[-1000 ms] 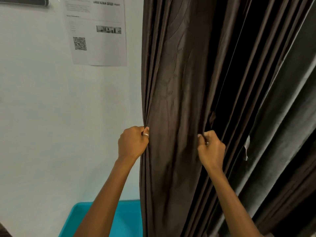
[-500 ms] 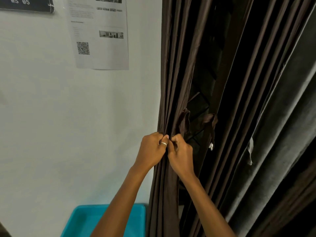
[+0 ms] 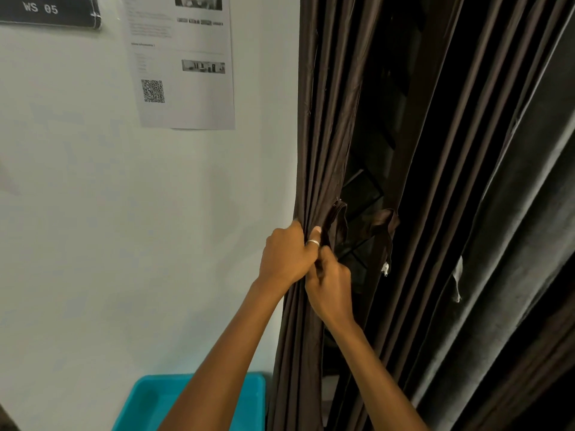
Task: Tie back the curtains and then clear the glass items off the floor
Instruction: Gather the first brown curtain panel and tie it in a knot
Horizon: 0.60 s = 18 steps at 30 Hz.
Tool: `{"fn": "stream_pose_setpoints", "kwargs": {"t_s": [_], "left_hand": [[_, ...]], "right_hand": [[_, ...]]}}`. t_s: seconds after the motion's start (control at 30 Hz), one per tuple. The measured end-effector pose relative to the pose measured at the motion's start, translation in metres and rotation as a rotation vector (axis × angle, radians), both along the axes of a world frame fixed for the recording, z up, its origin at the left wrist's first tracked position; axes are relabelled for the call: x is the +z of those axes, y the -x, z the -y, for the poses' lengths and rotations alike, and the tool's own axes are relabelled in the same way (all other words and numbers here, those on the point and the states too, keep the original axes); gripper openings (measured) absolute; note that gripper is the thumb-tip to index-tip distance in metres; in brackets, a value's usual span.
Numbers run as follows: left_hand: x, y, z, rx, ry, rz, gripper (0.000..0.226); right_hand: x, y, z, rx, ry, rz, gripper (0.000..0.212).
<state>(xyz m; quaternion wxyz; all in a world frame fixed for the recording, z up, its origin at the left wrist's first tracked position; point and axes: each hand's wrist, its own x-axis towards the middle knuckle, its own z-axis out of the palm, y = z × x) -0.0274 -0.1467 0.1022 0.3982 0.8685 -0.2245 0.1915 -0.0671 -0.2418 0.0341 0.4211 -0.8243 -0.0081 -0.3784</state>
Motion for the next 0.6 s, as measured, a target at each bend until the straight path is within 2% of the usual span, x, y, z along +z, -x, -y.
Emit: {"fn": "stream_pose_setpoints", "kwargs": {"t_s": [0.1,0.2,0.23,0.33,0.43,0.47,0.5,0.6], "left_hand": [[0.002,0.002,0.000,0.013,-0.065,0.058,0.034],[0.001,-0.001,-0.004,-0.017,-0.070,0.041,0.032],[0.001,-0.002,-0.005,-0.027,-0.069,0.038,0.032],[-0.002,-0.003,-0.006,-0.064,-0.071,0.033,0.030],[-0.004,-0.003,-0.002,-0.152,-0.028,0.044,0.023],[-0.004,-0.004,-0.001,-0.201,-0.012,0.055,0.023],[-0.003,-0.003,-0.001,-0.259,-0.003,0.060,0.024],[-0.002,0.000,-0.008,-0.406,-0.047,-0.006,0.042]], "right_hand": [[0.008,0.005,0.004,0.053,-0.018,-0.026,0.017],[0.020,0.010,0.014,0.133,-0.092,-0.055,0.010],[0.026,0.013,0.016,0.135,-0.122,-0.059,0.014],[0.049,0.018,0.015,0.135,-0.230,-0.065,0.043],[0.072,0.014,0.008,0.124,-0.210,-0.139,0.077],[0.077,0.012,0.006,0.114,-0.197,-0.166,0.080],[0.080,0.009,0.005,0.096,-0.193,-0.171,0.074],[0.082,0.003,0.007,0.011,-0.226,-0.098,0.029]]}}
